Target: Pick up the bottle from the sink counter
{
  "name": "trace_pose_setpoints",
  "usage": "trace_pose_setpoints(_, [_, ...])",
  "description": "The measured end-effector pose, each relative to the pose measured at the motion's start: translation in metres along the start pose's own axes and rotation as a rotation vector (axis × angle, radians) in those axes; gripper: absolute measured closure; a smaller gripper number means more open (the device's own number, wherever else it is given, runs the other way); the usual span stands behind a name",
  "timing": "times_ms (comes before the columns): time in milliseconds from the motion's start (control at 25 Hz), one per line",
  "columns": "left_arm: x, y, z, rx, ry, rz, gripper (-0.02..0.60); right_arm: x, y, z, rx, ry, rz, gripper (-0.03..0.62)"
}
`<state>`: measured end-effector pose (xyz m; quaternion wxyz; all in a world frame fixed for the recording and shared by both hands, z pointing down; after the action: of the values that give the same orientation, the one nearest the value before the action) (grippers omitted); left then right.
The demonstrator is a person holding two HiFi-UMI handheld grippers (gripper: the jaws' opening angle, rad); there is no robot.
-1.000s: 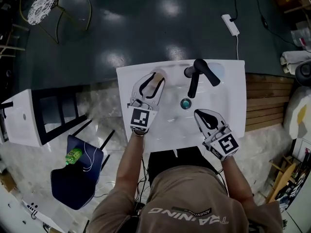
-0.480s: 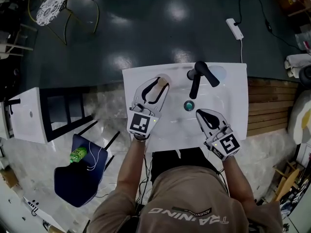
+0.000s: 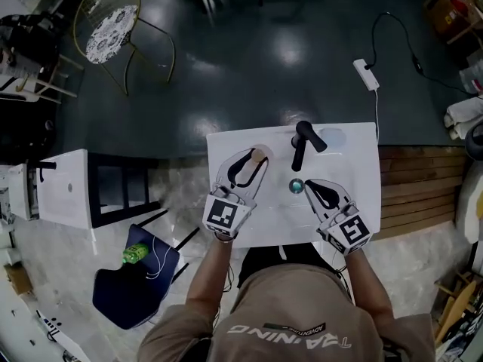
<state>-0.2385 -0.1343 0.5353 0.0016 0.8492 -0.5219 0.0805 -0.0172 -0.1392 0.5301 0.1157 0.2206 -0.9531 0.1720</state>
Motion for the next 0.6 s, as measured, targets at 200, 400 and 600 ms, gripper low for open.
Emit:
trace_pose_setpoints(200, [-0.012, -0.003, 0.028, -0.06, 0.009, 0.028, 0.454, -0.01, -0.006, 0.02, -0.024, -0.041, 0.004, 0.587])
trace_pose_setpoints(400, [-0.02, -0.005, 0.055, -0.038, 0.017, 0.047, 0.454, -0.021, -0.006, 0.036, -0.04, -0.074, 0.017, 0.588])
trace_pose_setpoints(600, [-0.026, -0.006, 0.086, 0.0, 0.016, 0.066, 0.454, -0.033, -0.002, 0.052, -0.053, -0.105, 0.03, 0.586])
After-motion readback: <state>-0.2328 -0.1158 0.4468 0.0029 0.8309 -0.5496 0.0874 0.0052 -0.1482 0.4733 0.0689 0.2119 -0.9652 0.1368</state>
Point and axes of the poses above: the fingertips, and each gripper's own axes: x forward along the fingers, y to its left, z out of its top, the point moved 8 cm from there along -x, backward along the fingers, and after that the axes turned 6 degrees about x, right-handed, at the moved point
